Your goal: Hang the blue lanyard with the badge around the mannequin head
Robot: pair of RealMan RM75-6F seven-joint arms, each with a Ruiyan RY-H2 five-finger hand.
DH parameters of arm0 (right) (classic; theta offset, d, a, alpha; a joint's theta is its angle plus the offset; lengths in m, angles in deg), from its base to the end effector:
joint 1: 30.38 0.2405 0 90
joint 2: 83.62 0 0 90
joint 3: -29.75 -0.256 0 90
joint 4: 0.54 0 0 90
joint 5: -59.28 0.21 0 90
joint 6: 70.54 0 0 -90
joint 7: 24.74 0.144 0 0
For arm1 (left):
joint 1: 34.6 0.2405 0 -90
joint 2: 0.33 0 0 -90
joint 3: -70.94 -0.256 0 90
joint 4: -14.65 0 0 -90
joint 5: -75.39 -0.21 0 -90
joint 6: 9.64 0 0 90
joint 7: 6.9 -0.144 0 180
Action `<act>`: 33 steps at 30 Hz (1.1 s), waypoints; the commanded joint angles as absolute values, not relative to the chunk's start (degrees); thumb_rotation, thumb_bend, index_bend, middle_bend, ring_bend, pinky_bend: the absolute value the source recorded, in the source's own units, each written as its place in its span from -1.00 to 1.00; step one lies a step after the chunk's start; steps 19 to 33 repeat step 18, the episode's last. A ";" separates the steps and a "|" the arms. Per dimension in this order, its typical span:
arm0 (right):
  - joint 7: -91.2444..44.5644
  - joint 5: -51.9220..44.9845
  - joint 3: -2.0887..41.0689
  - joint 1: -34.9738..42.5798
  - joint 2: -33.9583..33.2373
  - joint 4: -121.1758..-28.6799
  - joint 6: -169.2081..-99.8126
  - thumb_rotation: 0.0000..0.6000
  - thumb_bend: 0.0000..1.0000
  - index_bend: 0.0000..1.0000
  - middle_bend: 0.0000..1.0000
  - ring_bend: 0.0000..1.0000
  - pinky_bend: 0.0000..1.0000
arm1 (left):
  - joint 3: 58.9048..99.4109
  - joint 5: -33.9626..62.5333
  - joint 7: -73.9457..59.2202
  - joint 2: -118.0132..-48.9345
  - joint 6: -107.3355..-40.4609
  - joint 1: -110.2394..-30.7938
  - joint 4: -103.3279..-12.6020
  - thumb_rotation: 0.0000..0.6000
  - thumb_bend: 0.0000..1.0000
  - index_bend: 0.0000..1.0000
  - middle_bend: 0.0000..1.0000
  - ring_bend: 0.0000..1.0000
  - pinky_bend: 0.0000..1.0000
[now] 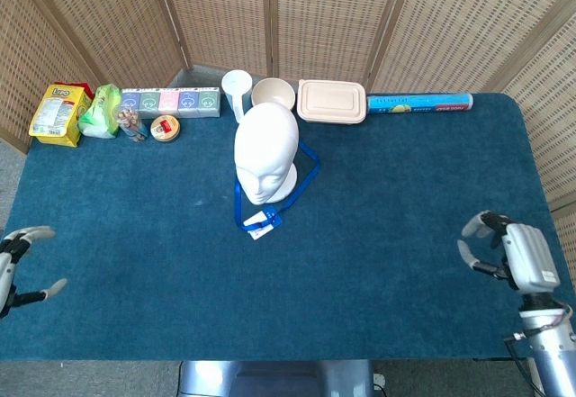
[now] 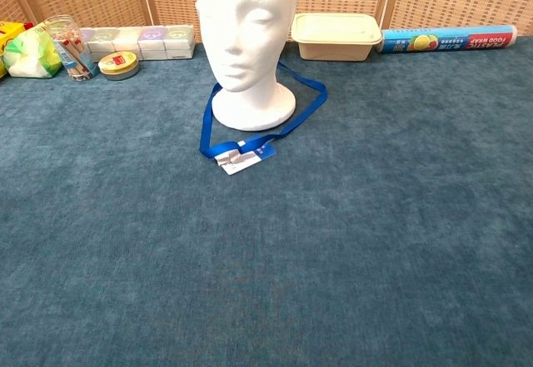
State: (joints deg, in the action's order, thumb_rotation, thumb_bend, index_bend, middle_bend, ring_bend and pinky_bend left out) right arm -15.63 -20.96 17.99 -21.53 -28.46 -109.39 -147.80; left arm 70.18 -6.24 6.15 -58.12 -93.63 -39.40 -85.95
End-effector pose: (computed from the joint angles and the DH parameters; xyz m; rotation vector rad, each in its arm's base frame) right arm -0.2490 -0.2247 0.1881 1.2869 -1.1161 1.1772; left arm -0.3071 0.1650 0.1738 -1.2500 -1.1890 -1.0047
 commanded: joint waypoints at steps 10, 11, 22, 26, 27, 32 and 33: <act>-31.50 -27.90 26.33 -31.48 -27.85 -106.73 -161.37 0.74 -0.21 0.06 0.01 0.02 0.17 | 66.12 -11.39 6.39 -59.74 -101.11 -32.29 -81.68 1.00 -0.68 -0.36 -0.51 -0.65 -0.39; -31.69 -28.12 26.44 -31.65 -27.87 -106.73 -161.65 0.74 -0.21 0.06 0.01 0.02 0.17 | 66.07 -11.62 6.49 -59.66 -101.23 -32.14 -81.76 1.00 -0.67 -0.36 -0.51 -0.65 -0.39; -31.70 -28.38 26.37 -31.44 -28.57 -108.21 -161.33 0.74 -0.21 0.08 0.01 0.02 0.17 | 66.26 -12.87 5.84 -58.69 -100.95 -32.17 -83.50 1.00 -0.67 -0.35 -0.51 -0.65 -0.39; -31.70 -28.38 26.37 -31.44 -28.57 -108.21 -161.33 0.74 -0.21 0.08 0.01 0.02 0.17 | 66.26 -12.87 5.84 -58.69 -100.95 -32.17 -83.50 1.00 -0.67 -0.35 -0.51 -0.65 -0.39; -31.70 -28.38 26.37 -31.44 -28.57 -108.21 -161.33 0.74 -0.21 0.08 0.01 0.02 0.17 | 66.26 -12.87 5.84 -58.69 -100.95 -32.17 -83.50 1.00 -0.67 -0.35 -0.51 -0.65 -0.39; -31.70 -28.38 26.37 -31.44 -28.57 -108.21 -161.33 0.74 -0.21 0.08 0.01 0.02 0.17 | 66.26 -12.87 5.84 -58.69 -100.95 -32.17 -83.50 1.00 -0.67 -0.35 -0.51 -0.65 -0.39; -31.70 -28.38 26.37 -31.44 -28.57 -108.21 -161.33 0.74 -0.21 0.08 0.01 0.02 0.17 | 66.26 -12.87 5.84 -58.69 -100.95 -32.17 -83.50 1.00 -0.67 -0.35 -0.51 -0.65 -0.39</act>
